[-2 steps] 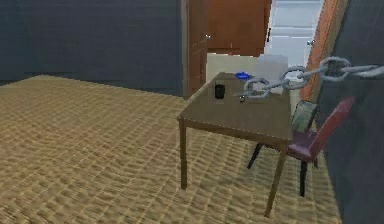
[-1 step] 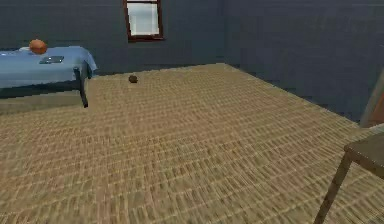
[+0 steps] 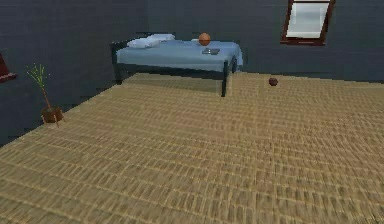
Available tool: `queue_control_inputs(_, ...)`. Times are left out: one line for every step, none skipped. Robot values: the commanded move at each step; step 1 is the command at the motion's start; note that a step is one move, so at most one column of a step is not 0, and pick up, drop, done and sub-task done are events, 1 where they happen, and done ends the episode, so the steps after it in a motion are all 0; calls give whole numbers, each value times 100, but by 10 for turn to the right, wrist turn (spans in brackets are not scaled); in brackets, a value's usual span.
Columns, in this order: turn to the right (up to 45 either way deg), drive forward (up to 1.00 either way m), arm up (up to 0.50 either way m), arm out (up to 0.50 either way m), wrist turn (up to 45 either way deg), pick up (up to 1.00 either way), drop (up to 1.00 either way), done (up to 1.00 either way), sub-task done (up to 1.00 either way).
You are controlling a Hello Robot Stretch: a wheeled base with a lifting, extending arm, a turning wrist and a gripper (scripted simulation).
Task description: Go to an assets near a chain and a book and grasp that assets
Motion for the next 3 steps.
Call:
queue_control_inputs(0, 40, 0, 0, 0, 0, 0, 0, 0)
queue_control_inputs(-450, 0, 0, 0, 0, 0, 0, 0, 0)
queue_control_inputs(360, 0, 0, 0, 0, 0, 0, 0, 0)
